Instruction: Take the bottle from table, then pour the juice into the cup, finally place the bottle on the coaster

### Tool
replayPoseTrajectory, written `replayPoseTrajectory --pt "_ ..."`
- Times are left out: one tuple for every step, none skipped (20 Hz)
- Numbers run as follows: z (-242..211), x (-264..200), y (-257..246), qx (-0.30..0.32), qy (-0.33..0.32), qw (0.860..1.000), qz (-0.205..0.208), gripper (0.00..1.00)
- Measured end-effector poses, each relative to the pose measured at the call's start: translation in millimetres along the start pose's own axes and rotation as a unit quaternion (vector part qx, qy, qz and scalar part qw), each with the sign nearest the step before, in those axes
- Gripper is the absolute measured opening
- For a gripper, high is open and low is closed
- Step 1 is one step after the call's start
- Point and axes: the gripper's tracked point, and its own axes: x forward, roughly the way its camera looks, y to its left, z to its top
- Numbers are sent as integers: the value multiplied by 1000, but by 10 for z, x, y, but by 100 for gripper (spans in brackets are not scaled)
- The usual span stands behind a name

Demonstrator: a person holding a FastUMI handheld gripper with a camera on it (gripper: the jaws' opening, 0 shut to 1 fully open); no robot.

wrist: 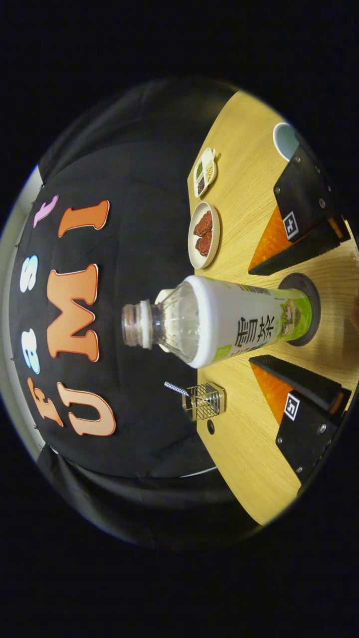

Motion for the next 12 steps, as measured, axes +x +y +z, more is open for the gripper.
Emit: replayPoseTrajectory --pt "60 -79 -11 7 -8 1000 -2 97" --pt "150 -171 -18 16 -20 1000 1 97" --pt "253 -266 -2 26 -33 999 4 97" --pt "350 -380 4 31 -48 998 5 97" --pt "449 -495 19 33 -63 997 8 97" --pt "572 -615 39 34 -77 996 12 97" --pt "671 -729 26 33 -88 995 10 97" --pt "770 -853 19 35 -100 994 10 97" --pt "865 -983 13 38 -110 993 7 97" --pt "963 -1122 35 41 -121 992 10 97" --pt "1075 -1245 97 40 -130 991 15 97" --pt "1178 -1369 161 33 -136 990 19 97"
